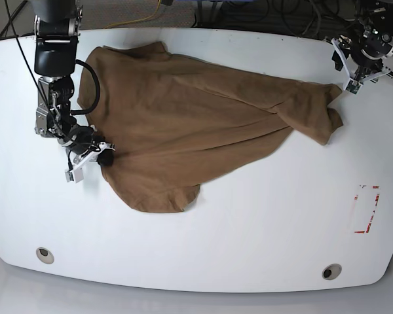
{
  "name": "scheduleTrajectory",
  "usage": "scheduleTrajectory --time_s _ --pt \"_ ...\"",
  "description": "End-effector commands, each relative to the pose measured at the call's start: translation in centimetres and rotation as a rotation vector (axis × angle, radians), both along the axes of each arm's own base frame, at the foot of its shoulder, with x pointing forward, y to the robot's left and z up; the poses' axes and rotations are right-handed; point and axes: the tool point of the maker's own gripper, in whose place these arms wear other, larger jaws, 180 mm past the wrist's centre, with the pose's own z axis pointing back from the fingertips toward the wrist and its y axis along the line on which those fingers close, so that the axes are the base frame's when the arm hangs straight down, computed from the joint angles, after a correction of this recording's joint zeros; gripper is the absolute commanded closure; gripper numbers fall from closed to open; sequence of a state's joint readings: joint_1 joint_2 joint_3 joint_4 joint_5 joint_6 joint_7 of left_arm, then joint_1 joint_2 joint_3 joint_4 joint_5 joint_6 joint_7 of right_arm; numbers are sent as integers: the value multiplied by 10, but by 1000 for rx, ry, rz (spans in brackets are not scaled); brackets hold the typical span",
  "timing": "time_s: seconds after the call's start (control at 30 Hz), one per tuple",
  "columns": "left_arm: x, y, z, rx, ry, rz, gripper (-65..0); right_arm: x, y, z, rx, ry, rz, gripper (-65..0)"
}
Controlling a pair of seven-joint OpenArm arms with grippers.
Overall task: Layout the t-shirt on the table in an organized manner, then fold the t-shirt properly
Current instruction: 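Drag the grasped shirt edge with the right gripper toward its arm base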
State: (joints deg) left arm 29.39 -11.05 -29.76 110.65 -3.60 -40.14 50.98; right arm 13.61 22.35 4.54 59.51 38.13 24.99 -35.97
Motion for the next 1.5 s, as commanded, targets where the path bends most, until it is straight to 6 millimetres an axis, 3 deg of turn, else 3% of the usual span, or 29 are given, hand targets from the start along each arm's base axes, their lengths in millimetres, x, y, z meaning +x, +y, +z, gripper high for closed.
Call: scheduleTrajectory --time_s 0.0,0.27,0.43,0.57,0.9,1.27,1.47 --pt "5 2 8 13 -26 -11 -272 16 -6 20 3 -66 -13 0" --pt "8 2 9 9 -35 -8 -272 16 5 18 25 -65 -9 -13" --pt "16 2 15 10 -64 -5 -272 17 11 17 37 -65 -7 -130" --pt "25 15 26 16 -114 45 -272 16 11 16 37 -63 -7 -220" --pt "49 13 45 -84 -240 95 -274 13 12 15 37 -60 -3 -329" --pt "83 12 67 -95 -347 98 -274 32 19 72 -16 -222 59 -470" --pt "88 12 69 -96 -357 95 -274 24 21 94 -72 -261 105 -498"
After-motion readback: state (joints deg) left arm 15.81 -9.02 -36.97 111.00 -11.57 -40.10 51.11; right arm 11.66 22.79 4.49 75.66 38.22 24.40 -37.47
